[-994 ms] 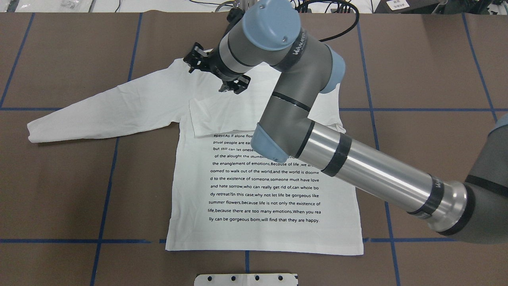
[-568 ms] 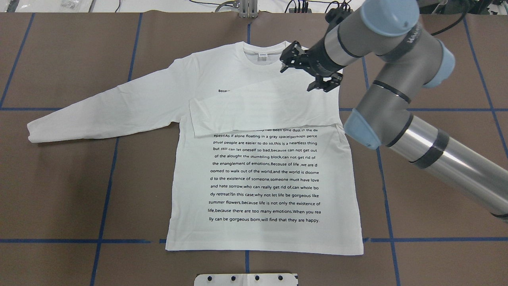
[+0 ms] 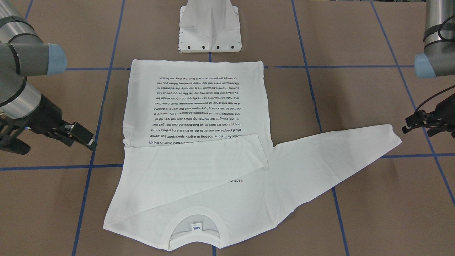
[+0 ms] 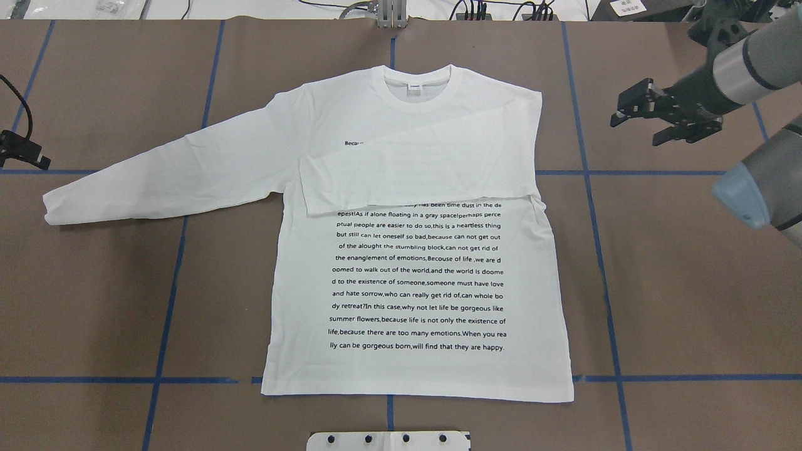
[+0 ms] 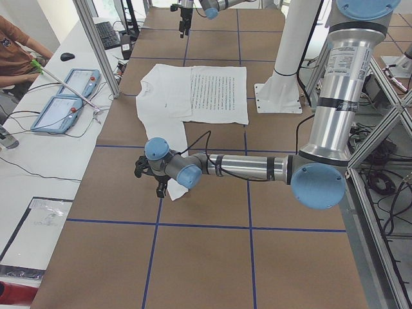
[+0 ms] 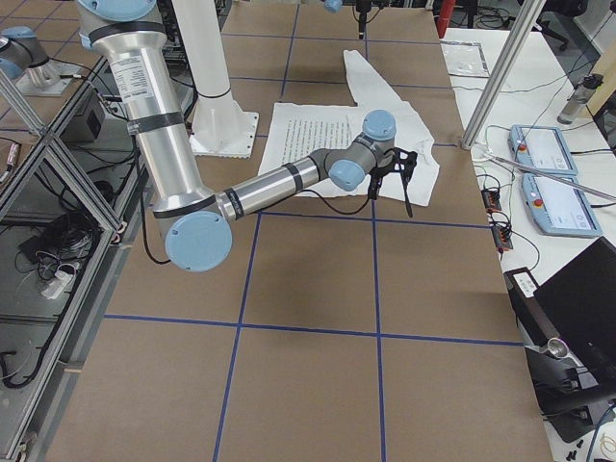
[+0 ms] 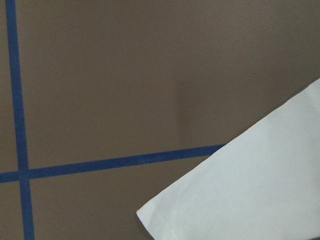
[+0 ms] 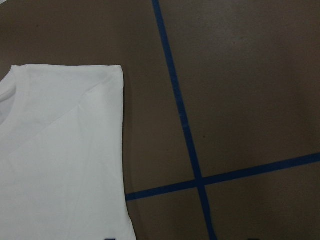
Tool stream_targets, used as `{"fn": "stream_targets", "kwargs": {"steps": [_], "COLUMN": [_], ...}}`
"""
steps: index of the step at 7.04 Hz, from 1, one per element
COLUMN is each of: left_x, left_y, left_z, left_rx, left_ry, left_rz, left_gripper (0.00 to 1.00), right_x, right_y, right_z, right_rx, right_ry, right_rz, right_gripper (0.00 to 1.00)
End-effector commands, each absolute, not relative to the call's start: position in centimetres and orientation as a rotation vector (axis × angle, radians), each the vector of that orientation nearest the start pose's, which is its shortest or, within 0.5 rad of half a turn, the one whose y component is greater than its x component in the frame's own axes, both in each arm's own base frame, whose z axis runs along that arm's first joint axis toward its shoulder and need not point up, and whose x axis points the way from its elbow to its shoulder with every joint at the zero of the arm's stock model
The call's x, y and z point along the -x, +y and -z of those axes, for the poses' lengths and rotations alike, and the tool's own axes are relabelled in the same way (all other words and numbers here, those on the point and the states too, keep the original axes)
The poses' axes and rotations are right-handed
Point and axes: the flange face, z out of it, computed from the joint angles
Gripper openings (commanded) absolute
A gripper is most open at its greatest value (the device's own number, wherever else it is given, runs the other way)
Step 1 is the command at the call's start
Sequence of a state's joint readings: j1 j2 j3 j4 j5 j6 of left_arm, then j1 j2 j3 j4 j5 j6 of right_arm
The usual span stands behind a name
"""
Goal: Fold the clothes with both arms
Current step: 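Release the folded side and withdraw the right gripper outward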
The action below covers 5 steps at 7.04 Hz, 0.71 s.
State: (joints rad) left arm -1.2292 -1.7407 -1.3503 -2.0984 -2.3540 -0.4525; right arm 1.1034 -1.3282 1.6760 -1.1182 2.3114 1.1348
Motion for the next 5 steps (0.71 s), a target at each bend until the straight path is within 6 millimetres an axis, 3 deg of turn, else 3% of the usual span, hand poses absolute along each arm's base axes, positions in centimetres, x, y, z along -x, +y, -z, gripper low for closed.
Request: {"fn": "stream_targets", "kwargs": {"steps": [1, 5], "left_x": [-14.1, -17.1], "left_y": [-57.6, -57.3], "left_z": [-64.0, -65.8], "left_rx": [-0.08, -0.018], "left_ry": [0.877, 0.867], "left_rz": [-0.04, -0.061], "left_gripper": [0.91, 0.76], "right_x": [18.2, 17.8], "right_y": [-55.3, -54.4], "right_z": [-44.4, -44.7], "right_rx": [-0.048, -0.052], "right_ry": [-1.02, -1.018], "right_rz": [-0.281, -0.279], "right_gripper": [0.91, 0.9]}}
